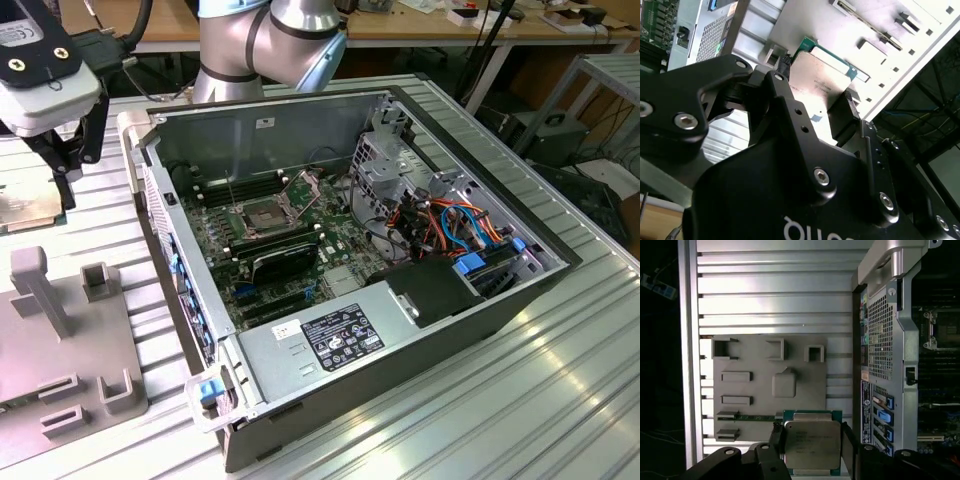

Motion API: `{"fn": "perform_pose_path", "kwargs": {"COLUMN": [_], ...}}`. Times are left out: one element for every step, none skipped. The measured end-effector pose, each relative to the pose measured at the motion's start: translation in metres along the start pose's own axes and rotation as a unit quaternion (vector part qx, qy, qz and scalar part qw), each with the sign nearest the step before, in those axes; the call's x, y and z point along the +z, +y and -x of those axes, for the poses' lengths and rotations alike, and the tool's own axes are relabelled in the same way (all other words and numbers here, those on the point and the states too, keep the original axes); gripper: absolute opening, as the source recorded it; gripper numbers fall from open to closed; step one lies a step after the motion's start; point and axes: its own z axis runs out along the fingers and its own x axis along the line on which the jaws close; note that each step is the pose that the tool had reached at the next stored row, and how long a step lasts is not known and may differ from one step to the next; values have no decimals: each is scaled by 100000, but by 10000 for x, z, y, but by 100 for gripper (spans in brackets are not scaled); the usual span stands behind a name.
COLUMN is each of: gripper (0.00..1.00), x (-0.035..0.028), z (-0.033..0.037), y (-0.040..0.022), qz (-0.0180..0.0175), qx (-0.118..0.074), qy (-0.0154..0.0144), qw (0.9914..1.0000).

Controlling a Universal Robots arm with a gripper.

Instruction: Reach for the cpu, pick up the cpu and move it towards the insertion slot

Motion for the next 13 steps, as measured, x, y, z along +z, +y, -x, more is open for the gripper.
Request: {"fn": "perform_pose_path", "kwargs": {"gripper": [55,55,55,55,55,55,55,55,55,55,55,55,55], "x": [0,-1,0,-1,-1,-1,-2,-2,-2,-3,-3,-3,-3], "z": [15,42,55,66,79,88,107,118,129,155,176,190,199], "y": [0,0,1,0,1,1,1,1,1,1,2,2,2], "qz": [1,0,3,2,-1,0,-3,-2,-4,-4,-4,-1,2], "qx": [2,1,-1,-2,0,-1,-1,-2,-1,-2,0,0,0], "qy": [-3,-1,-5,-4,-1,0,2,-1,1,2,4,-3,-4], "qw": [100000,100000,100000,100000,100000,100000,100000,100000,100000,100000,100000,100000,100000]}}
